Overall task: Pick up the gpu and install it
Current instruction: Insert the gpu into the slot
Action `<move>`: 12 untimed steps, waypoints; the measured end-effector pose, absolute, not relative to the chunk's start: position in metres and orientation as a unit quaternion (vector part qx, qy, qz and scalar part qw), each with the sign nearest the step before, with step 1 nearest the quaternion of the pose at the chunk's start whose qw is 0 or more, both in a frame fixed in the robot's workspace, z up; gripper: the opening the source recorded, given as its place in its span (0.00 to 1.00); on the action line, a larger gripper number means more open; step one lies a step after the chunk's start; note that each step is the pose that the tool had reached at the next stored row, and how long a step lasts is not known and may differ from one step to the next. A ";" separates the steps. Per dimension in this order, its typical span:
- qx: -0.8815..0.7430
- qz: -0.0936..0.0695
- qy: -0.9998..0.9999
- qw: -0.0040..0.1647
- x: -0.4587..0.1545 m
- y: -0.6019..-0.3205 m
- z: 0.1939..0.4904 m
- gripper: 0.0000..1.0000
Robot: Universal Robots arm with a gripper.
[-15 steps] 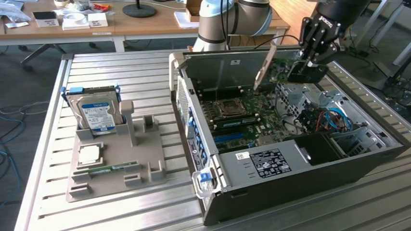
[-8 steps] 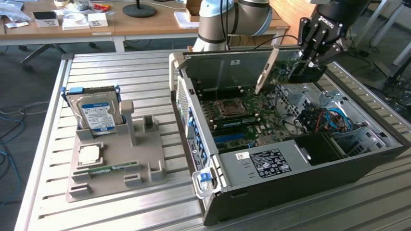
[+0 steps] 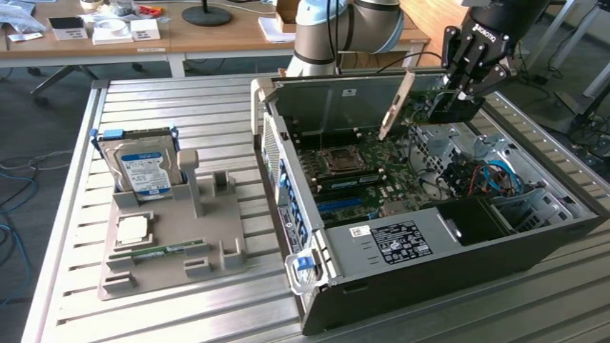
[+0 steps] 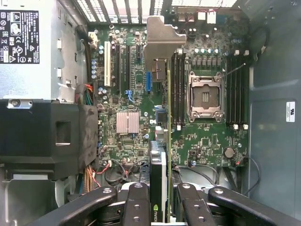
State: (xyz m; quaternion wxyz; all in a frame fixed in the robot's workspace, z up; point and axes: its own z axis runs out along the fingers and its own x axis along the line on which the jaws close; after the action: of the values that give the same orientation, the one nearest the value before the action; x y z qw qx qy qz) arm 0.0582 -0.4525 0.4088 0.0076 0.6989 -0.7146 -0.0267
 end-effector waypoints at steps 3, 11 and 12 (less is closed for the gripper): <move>0.699 -0.027 -0.715 0.008 0.058 -0.452 0.409 0.27; 0.699 -0.022 -0.714 0.003 0.057 -0.452 0.409 0.27; 0.700 -0.019 -0.714 -0.001 0.056 -0.452 0.408 0.27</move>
State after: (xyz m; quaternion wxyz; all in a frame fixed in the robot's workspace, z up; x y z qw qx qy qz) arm 0.0557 -0.4524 0.4084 -0.0008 0.6996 -0.7143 -0.0188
